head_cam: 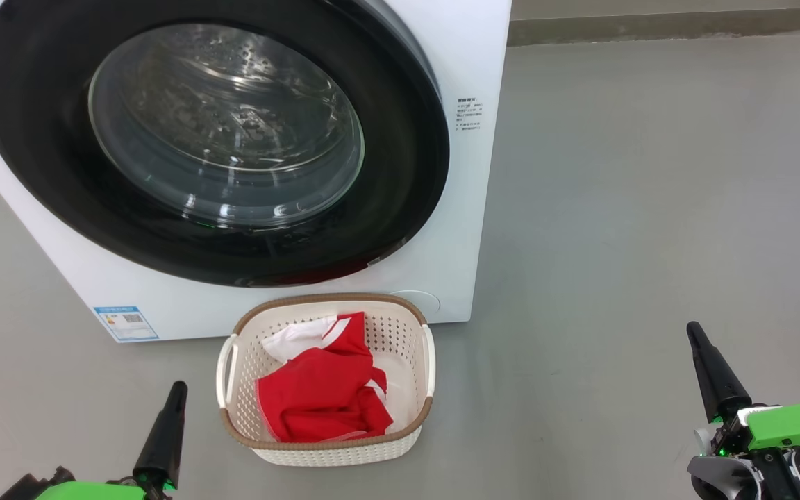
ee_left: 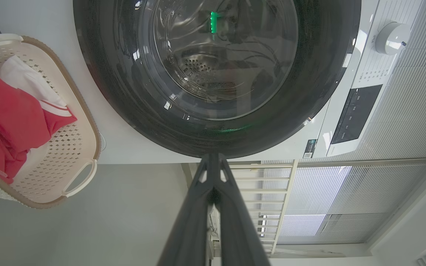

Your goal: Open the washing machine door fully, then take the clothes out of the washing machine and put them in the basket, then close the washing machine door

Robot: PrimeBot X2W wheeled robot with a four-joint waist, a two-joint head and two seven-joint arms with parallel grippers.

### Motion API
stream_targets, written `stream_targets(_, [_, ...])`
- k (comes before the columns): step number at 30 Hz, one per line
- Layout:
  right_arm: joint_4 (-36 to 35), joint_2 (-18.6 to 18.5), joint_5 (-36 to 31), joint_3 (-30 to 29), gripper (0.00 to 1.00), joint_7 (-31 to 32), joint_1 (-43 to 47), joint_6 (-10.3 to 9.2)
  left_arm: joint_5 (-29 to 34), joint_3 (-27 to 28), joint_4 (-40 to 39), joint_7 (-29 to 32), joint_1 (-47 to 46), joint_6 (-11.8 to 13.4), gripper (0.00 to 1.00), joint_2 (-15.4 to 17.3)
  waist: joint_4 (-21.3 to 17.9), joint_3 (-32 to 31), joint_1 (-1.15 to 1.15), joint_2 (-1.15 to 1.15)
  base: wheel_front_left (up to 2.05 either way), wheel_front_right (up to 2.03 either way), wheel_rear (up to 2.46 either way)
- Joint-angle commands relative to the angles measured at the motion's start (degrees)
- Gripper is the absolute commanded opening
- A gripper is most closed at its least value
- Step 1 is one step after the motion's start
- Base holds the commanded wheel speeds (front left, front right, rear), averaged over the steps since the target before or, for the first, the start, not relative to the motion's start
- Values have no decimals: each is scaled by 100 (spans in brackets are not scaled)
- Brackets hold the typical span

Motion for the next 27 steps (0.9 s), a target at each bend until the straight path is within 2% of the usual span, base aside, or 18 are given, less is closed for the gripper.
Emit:
stream_targets(1, [-141,-28,-2,81,0,26,-239,-3,-40,197,-115,20,-230,-40,0,92,0,0,0,0,0,0,0])
stream_targets(27, [-140,-18,-15,66,0,38,-241,-3,-40,197,-115,20,-230,-40,0,92,0,0,0,0,0,0,0])
